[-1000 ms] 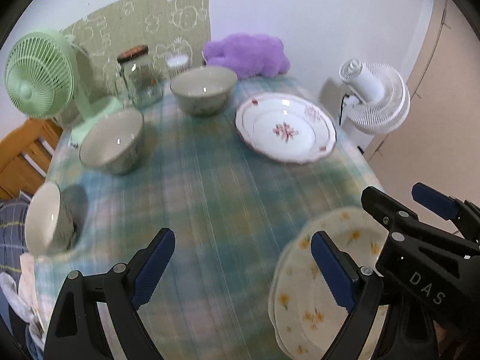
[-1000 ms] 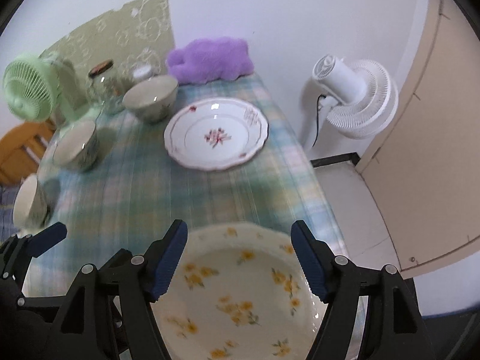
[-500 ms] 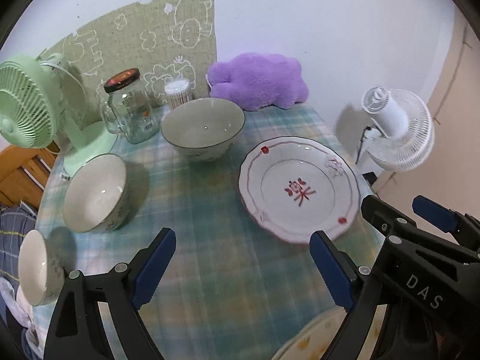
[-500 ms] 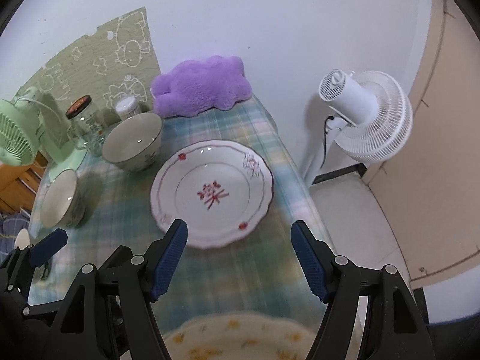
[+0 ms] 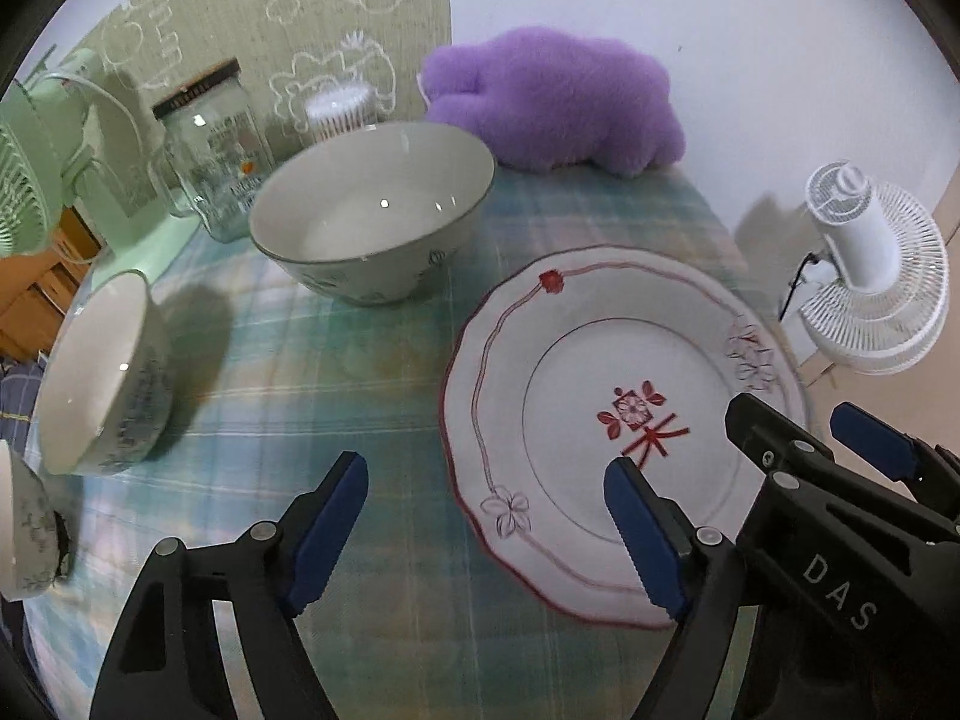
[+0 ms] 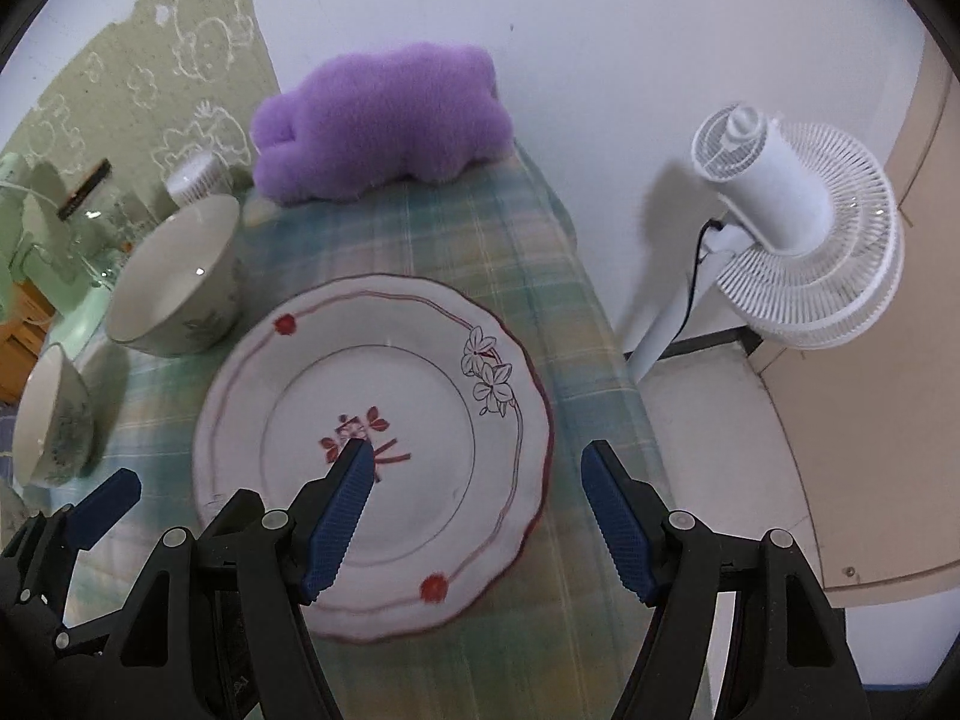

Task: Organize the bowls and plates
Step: 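Move both tools toward the red-rimmed white plate, then close both tools on the rim of the red-rimmed white plate, then lift the red-rimmed plate and carry it toward the yellow-flower plate stack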

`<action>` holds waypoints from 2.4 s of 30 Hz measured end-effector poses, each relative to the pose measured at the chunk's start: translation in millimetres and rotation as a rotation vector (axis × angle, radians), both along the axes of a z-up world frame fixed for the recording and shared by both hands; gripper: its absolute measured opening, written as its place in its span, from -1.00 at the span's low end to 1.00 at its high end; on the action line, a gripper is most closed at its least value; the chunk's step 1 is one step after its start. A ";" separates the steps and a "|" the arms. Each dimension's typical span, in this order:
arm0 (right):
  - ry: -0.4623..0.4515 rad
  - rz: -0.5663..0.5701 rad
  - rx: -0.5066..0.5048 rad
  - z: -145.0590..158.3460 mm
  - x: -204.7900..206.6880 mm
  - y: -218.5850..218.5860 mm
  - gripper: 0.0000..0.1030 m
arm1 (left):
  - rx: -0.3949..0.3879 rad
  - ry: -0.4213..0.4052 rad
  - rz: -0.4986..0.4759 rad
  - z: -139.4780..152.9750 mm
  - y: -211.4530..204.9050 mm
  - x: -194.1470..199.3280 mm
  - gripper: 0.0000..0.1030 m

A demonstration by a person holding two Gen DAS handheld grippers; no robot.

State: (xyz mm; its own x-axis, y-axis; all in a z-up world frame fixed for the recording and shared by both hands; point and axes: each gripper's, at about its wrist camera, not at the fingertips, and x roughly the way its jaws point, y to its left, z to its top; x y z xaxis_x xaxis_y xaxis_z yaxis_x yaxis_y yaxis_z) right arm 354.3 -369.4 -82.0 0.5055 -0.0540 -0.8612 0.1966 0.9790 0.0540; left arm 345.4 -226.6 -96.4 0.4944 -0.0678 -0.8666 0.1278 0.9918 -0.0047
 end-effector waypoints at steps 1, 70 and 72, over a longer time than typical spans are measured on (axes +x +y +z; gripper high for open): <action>0.006 0.002 0.002 -3.1 2.5 -1.5 0.43 | 0.001 0.007 0.000 -4.3 -1.3 4.3 0.57; 0.138 0.202 -0.007 -19.6 -31.3 135.4 -0.17 | -0.046 0.087 0.055 -4.3 136.1 -52.2 0.25; 0.128 0.195 -0.010 -12.4 -36.0 136.5 -0.17 | -0.053 0.076 0.052 2.8 137.7 -55.5 0.25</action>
State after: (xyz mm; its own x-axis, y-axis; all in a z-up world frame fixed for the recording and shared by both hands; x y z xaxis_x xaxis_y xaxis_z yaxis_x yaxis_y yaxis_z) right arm 318.3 -232.9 -94.5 0.3938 0.0248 -0.9189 0.0086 0.9995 0.0307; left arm 289.9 -89.0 -93.6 0.4314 -0.0905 -0.8976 0.0738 0.9952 -0.0649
